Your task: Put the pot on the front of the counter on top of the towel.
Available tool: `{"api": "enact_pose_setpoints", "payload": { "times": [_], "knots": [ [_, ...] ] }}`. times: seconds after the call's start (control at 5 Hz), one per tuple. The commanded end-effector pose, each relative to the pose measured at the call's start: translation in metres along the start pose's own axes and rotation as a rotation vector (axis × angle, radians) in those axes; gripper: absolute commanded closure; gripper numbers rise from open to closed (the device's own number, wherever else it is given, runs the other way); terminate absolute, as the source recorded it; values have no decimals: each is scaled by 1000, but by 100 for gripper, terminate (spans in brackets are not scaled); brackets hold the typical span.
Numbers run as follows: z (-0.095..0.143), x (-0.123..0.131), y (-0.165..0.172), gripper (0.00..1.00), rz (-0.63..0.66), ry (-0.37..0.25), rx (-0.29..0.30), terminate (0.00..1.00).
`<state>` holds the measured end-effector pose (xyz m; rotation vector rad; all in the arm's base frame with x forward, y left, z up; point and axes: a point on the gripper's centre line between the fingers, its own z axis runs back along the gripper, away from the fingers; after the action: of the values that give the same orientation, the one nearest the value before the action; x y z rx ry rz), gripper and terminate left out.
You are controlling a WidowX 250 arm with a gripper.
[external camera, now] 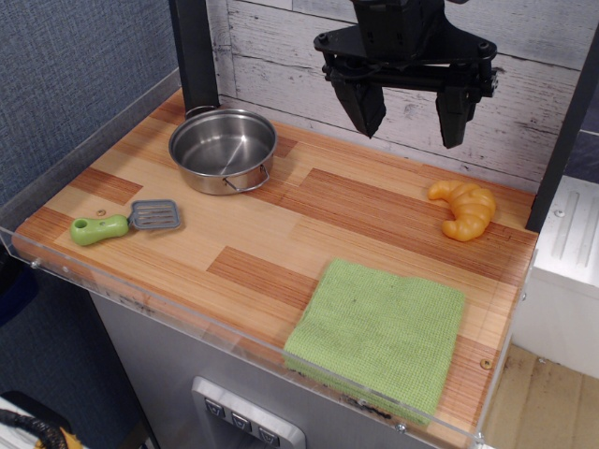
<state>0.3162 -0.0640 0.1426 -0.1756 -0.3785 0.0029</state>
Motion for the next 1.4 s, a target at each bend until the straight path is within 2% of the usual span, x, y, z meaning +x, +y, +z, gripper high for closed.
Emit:
{"api": "enact_pose_setpoints", "payload": {
  "times": [0.0, 0.4, 0.6, 1.2],
  "knots": [
    [0, 0, 0, 0, 0, 0, 0, 0],
    [0, 14, 55, 0, -12, -24, 84, 0],
    [-6, 24, 69, 0, -2, -35, 103, 0],
    [-34, 38, 134, 0, 33, -64, 232, 0]
  ]
}}
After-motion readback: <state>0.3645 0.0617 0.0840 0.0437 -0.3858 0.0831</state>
